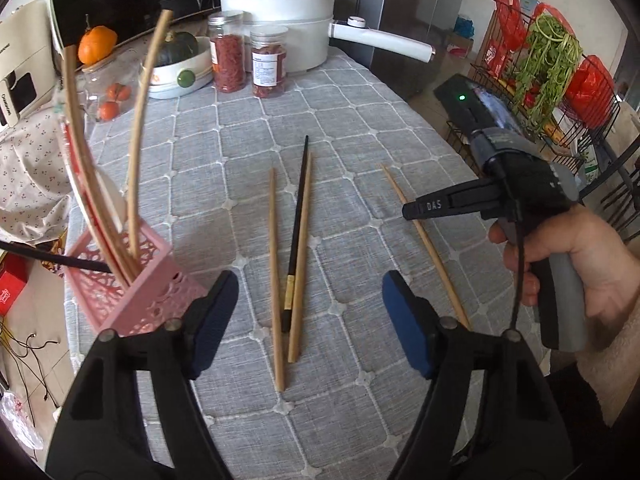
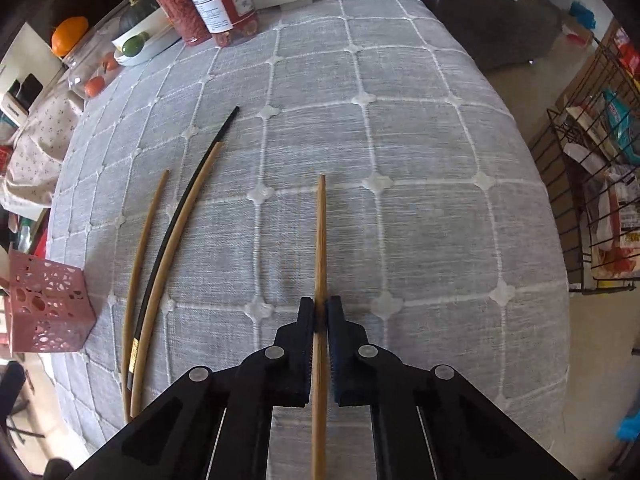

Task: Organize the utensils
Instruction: 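Grasp a wooden chopstick with right tool while left tool grasps black and wooden ones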

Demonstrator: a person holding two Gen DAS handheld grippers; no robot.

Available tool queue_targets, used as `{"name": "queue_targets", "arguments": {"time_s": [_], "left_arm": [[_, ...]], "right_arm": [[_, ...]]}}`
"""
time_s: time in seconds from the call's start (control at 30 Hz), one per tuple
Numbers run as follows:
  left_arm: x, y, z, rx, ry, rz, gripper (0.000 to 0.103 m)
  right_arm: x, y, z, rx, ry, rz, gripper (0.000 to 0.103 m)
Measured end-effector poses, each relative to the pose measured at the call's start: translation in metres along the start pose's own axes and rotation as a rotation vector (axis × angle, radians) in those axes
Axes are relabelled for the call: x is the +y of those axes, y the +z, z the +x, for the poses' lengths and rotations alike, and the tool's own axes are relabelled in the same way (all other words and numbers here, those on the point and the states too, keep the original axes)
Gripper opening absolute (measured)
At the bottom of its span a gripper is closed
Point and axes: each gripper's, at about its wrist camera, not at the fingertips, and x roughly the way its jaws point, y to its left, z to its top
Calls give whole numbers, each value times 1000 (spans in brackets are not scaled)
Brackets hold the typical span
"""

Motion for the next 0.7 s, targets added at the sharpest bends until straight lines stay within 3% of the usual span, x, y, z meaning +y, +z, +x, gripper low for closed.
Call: {"name": "queue_targets", "arguments": {"time_s": [0.17,0.33,0.7], "left_arm": [[-6,25,42,84,-32,-11,31],[0,50,84,167,-30,-60,14],[12,70,125,272,20,-124,11]], "right_arm": [[-38,0,-21,-33,54,49,6],[-40,-2,-30,-49,101,54,7],[-34,-3,-26,-31,153,70,7]]}}
